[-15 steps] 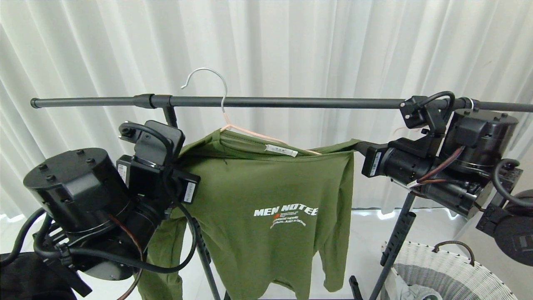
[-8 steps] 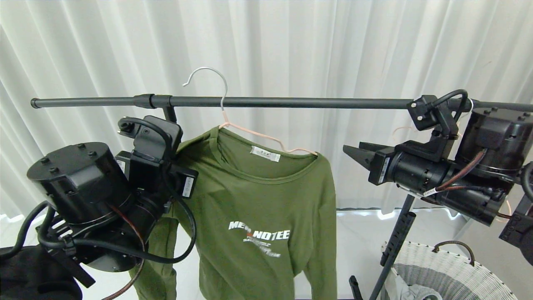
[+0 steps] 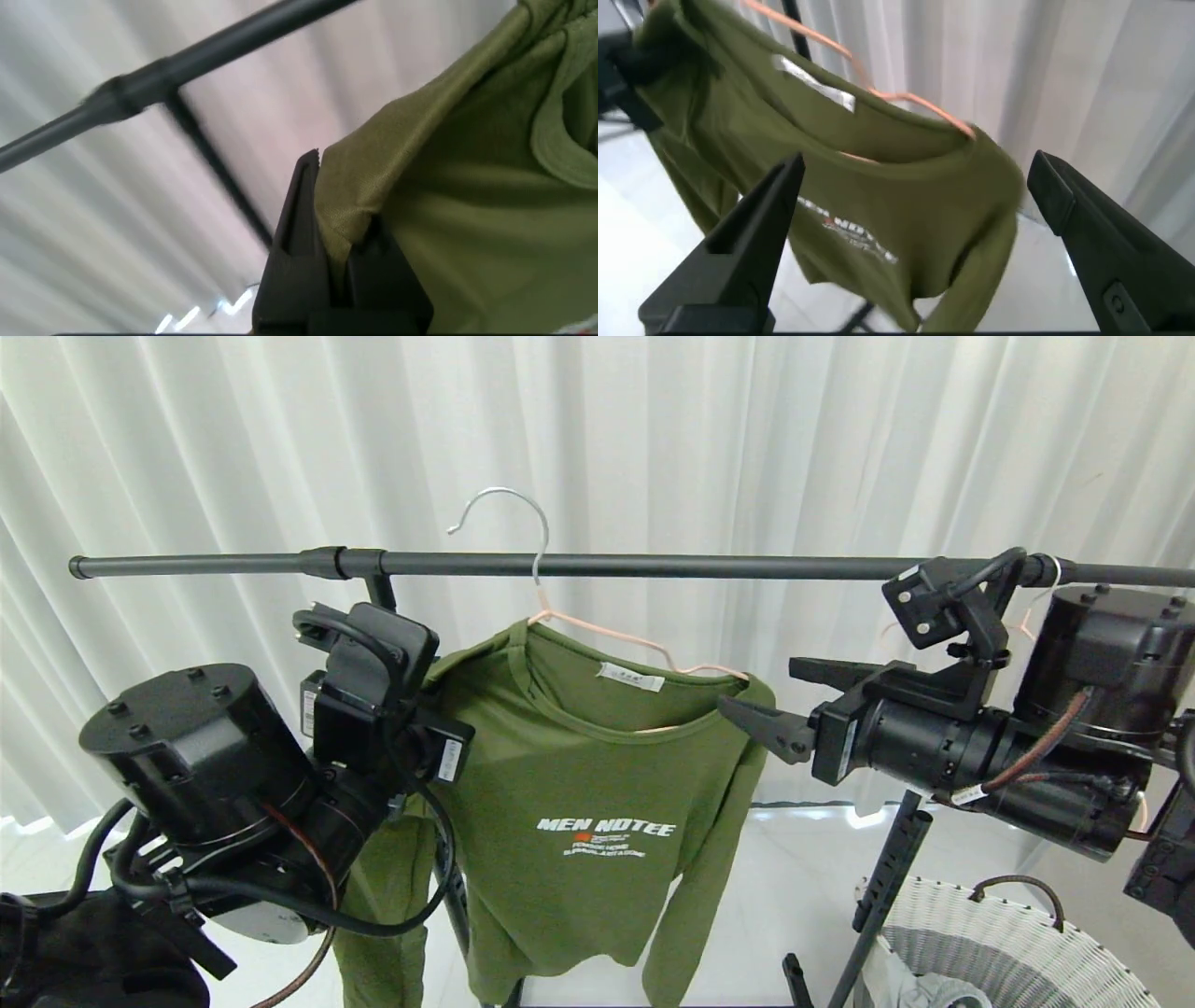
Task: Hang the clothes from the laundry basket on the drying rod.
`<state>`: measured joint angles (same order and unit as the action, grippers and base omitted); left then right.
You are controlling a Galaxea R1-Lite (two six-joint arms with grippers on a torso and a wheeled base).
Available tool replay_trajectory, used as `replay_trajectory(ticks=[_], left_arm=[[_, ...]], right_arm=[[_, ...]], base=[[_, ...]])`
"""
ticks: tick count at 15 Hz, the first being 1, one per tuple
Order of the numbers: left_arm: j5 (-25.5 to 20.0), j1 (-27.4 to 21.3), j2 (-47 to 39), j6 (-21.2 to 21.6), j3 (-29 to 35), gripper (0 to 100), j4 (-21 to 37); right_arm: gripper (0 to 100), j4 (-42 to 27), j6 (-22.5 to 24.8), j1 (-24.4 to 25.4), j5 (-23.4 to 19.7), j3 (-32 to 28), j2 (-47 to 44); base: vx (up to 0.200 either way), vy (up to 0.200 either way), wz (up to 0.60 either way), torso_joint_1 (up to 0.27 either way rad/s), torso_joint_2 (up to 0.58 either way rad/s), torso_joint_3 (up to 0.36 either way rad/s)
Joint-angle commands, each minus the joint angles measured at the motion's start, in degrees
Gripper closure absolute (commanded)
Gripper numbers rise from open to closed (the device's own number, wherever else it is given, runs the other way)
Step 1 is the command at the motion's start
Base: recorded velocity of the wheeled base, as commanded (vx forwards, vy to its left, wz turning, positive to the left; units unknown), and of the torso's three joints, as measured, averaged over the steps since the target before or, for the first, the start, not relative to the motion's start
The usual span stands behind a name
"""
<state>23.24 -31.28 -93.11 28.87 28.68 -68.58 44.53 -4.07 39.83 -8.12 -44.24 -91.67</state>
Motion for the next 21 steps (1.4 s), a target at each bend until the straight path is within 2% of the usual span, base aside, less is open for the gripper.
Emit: replay_trajectory(ticks=[1,7,14,18,21], left_arm=[[-0.7,-1.1,-0.4,0.0,-0.7,100,-0.2],[-1.0,-5.7,-0.6,0.0,-1.3,100,-1.1],[-1.0,-7.6,-0.8,0.0,-1.1,100,-1.1],[-0.9,-7.7,-1.5,0.1,0.2,100,-1.2],[-0.9,-7.7,-2.1,0.1,0.3,100,-1.2]], right_arm=[[0,0.0,1.0,0.2,-0.1,-0.4,-2.4],[0,-0.1,1.1,0.1,0.2,-3.0,-4.4],[0,-0.1,1.3,-0.7,0.3,-4.3,-5.4],[0,-3.5,6.4,-0.2,-0.4,-6.8,-6.1],[0,-8.6,9.5,-0.3,-4.6,-10.5,-3.8]], base=[[0.0,0.0,0.0,0.0,0.0,0.0],[0.0,0.0,0.0,0.0,0.0,0.0],[0.0,0.0,0.0,0.0,0.0,0.0],[0.0,0.0,0.0,0.0,0.0,0.0],[0.0,0.0,0.0,0.0,0.0,0.0]])
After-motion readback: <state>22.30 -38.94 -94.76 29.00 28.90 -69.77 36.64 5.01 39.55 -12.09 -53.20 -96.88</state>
